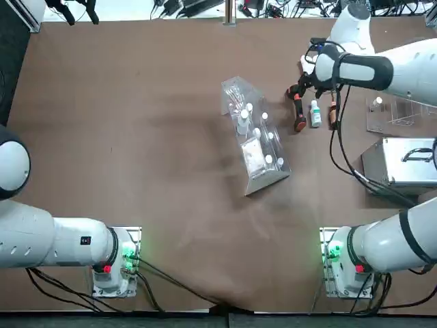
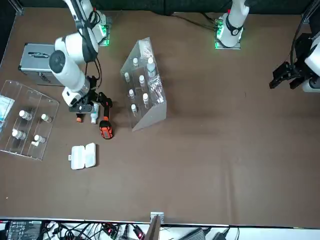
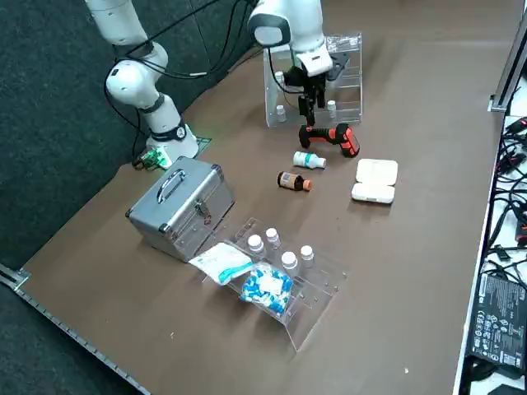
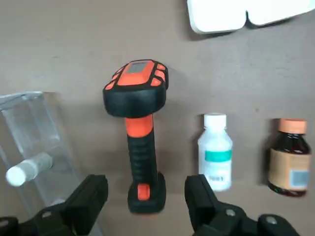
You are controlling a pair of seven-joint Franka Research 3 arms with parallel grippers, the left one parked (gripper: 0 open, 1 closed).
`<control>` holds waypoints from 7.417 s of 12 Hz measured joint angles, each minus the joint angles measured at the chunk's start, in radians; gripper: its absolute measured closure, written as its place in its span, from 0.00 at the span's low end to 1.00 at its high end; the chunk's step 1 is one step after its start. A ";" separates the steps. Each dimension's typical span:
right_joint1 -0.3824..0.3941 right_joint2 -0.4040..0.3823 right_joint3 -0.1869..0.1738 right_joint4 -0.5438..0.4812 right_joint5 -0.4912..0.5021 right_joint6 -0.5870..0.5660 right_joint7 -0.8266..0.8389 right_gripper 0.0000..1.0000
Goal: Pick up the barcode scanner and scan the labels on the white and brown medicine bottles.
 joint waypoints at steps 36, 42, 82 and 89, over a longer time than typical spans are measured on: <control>0.031 0.090 -0.014 0.033 0.000 0.103 0.048 0.57; -0.025 -0.055 -0.022 0.032 0.000 -0.211 0.080 0.57; -0.276 -0.090 -0.029 -0.042 -0.065 -0.357 -0.184 0.57; -0.315 -0.074 -0.029 -0.043 -0.104 -0.335 -0.197 0.57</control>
